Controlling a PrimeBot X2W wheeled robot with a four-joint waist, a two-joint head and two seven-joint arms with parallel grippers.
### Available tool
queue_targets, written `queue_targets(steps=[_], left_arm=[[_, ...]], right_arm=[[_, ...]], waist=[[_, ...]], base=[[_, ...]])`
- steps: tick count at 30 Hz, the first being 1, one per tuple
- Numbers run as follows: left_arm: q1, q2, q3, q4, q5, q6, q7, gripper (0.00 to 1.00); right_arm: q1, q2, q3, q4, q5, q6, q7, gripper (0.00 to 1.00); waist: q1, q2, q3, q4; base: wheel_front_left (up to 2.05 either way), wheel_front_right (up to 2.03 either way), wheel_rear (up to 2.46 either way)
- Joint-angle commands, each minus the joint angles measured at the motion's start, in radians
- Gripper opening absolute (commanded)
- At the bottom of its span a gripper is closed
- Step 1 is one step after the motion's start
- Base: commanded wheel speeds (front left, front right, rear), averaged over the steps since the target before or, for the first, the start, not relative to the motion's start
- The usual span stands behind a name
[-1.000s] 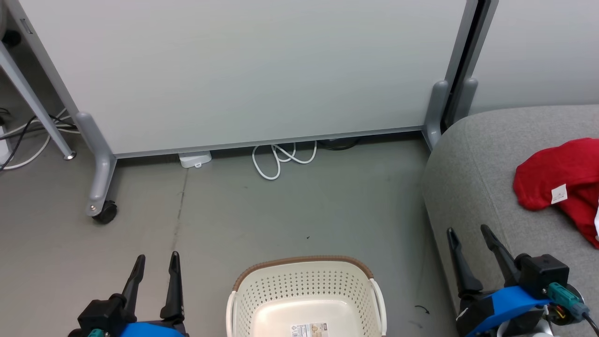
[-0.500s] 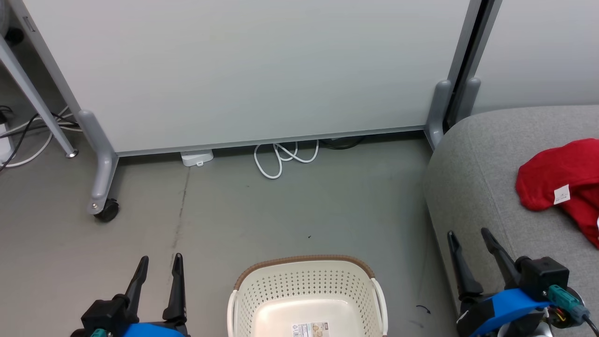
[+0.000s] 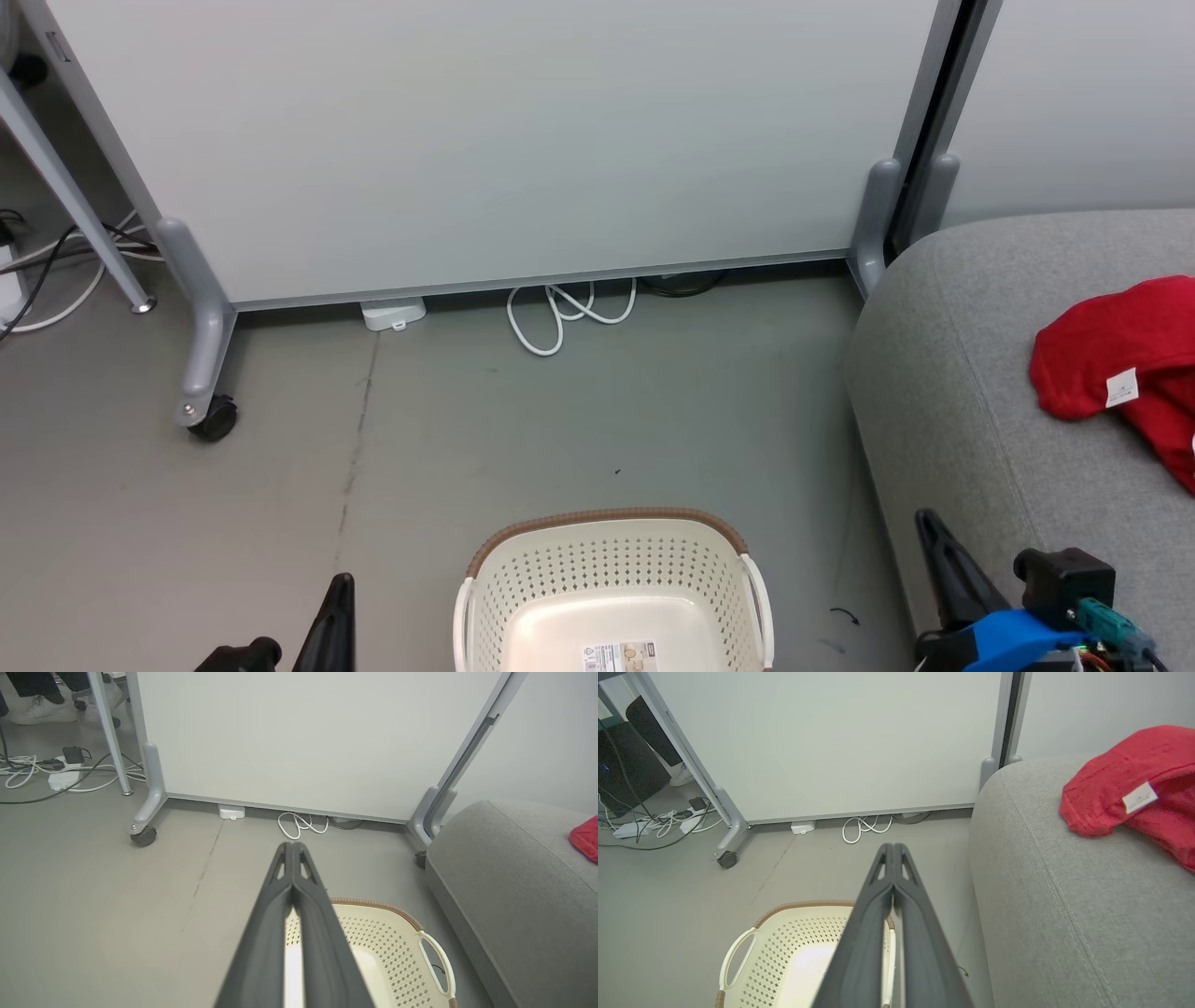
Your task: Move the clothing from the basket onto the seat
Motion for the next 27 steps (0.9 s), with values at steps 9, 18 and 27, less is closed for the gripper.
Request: queue_targets(steps=[9, 18, 27], left_arm=[[-0.030, -0.002, 0.026, -0.031, -0.167, 0.000, 0.047, 0.00], [-0.050, -0.007, 0.048, -0.050, -0.312, 0.000, 0.088, 0.00], [-0.068, -0.011, 0.068, -0.066, -0.442, 0.000, 0.124, 0.00]], right_arm=[[-0.021, -0.001, -0.013, -0.013, 0.185, 0.000, 0.026, 0.00], [-0.033, -0.001, -0.022, -0.016, 0.346, 0.000, 0.047, 0.00], [-0.045, -0.001, -0.032, -0.018, 0.491, 0.000, 0.067, 0.00]], waist=[[0.0000, 0.0000, 0.001, -0.002], [-0.0001, 0.0000, 0.001, -0.005], [-0.0001, 0.0000, 0.002, -0.007]], base=[[0.00, 0.00, 0.00], [0.00, 0.00, 0.00], [0.00, 0.00, 0.00]])
